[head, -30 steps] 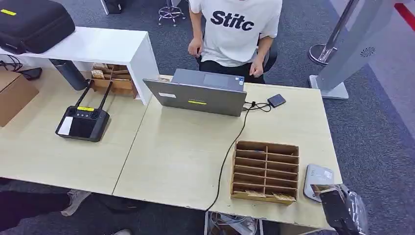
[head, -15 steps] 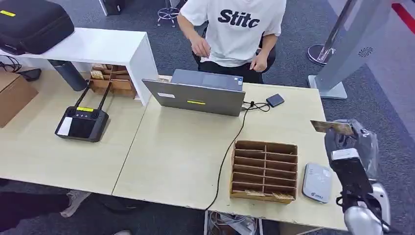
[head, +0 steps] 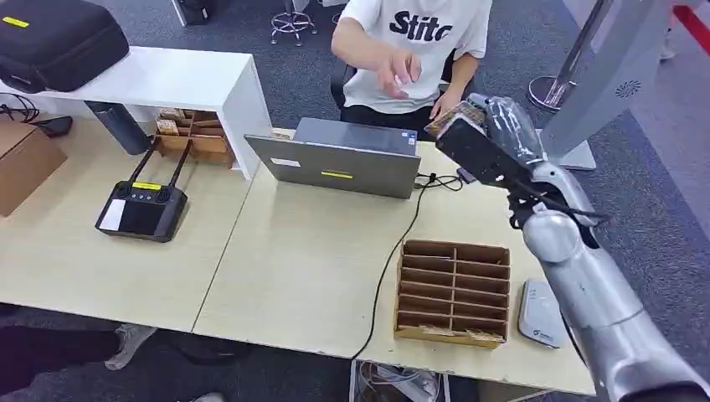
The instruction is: Pass the card to the sensor for recognition and then transmit it.
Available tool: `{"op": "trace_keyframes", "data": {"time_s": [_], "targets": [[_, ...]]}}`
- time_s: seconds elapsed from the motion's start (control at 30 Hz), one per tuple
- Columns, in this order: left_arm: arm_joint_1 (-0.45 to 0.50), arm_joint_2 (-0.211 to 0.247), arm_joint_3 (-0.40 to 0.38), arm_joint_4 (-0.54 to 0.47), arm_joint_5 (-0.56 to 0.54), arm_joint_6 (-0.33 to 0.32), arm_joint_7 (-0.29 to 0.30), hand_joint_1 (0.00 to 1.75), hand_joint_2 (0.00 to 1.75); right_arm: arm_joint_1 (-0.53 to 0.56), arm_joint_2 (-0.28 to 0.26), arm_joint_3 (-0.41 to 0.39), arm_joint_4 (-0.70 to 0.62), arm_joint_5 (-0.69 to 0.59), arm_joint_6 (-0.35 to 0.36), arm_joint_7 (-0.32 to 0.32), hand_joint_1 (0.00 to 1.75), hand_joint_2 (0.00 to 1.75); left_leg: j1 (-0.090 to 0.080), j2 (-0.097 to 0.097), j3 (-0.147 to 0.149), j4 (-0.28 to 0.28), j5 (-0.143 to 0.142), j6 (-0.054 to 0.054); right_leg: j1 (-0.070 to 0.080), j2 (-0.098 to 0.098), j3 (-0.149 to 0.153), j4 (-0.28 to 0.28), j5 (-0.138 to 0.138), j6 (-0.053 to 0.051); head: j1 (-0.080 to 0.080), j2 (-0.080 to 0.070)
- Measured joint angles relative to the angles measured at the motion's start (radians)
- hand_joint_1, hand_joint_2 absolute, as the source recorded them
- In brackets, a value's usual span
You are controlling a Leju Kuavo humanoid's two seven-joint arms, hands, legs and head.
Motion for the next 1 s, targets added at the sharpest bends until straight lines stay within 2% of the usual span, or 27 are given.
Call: {"op": "trace_keyframes", "data": {"time_s": [0.2, 0.4, 0.83, 0.87, 0.9, 0.93, 0.97, 1.0], "targets": [[-0.005, -0.002, 0.0, 0.0, -0.021, 0.002, 0.02, 0.0, 1.75, -0.152, 0.035, 0.058, 0.213, 0.055, 0.034, 0.052, 1.75, 1.75, 0.0, -0.002, -0.001, 0.0, 0.0, 0.0, 0.0, -0.002, 0.0, 0.0, 0.0, 0.0, 0.0, 0.0], [-0.01, -0.004, 0.0, 0.0, -0.038, 0.002, 0.036, 0.0, 1.75, -0.213, 0.073, 0.092, 0.36, 0.087, 0.051, 0.071, 1.75, 1.75, 0.0, -0.002, -0.001, 0.0, 0.0, 0.0, 0.0, -0.002, -0.001, -0.001, 0.0, 0.0, 0.0, 0.0], [-0.013, -0.009, 0.0, 0.0, -0.051, 0.002, 0.036, 0.0, 1.75, -0.232, 0.105, 0.118, 0.444, 0.108, 0.052, 0.071, 1.75, 1.75, 0.0, -0.005, -0.003, 0.0, 0.0, 0.0, 0.0, -0.004, -0.001, -0.001, -0.001, 0.0, 0.0, 0.0], [-0.013, -0.009, 0.0, 0.0, -0.051, 0.001, 0.036, 0.0, 1.75, -0.232, 0.106, 0.118, 0.446, 0.11, 0.053, 0.071, 1.47, 1.75, 0.0, -0.005, -0.003, 0.0, 0.0, 0.0, 0.0, -0.005, -0.001, -0.001, -0.001, 0.001, 0.0, 0.0], [-0.013, -0.009, 0.0, 0.0, -0.052, 0.001, 0.036, 0.0, 1.75, -0.232, 0.106, 0.118, 0.448, 0.112, 0.053, 0.071, 1.38, 1.75, 0.0, -0.005, -0.003, 0.0, 0.0, 0.0, 0.0, -0.005, -0.001, -0.001, -0.001, 0.001, 0.0, 0.0], [-0.013, -0.01, 0.0, 0.0, -0.054, 0.0, 0.036, 0.0, 1.75, -0.232, 0.109, 0.119, 0.45, 0.115, 0.054, 0.071, 0.82, 1.75, 0.0, -0.005, -0.003, 0.0, 0.0, 0.0, 0.0, -0.005, -0.001, -0.001, -0.001, 0.001, 0.0, 0.0], [-0.013, -0.01, 0.0, 0.0, -0.056, -0.002, 0.036, 0.0, 1.75, -0.232, 0.111, 0.119, 0.452, 0.115, 0.054, 0.071, 0.0, 1.75, 0.0, -0.006, -0.004, 0.0, 0.0, 0.0, 0.0, -0.005, -0.001, -0.001, -0.001, 0.001, 0.0, 0.0], [-0.013, -0.01, 0.0, 0.0, -0.058, -0.004, 0.036, 0.0, 1.75, -0.232, 0.113, 0.119, 0.452, 0.114, 0.055, 0.071, 0.0, 1.75, 0.0, -0.006, -0.004, 0.0, 0.0, 0.0, 0.0, -0.005, -0.001, -0.002, -0.001, 0.001, 0.0, 0.0]]}}
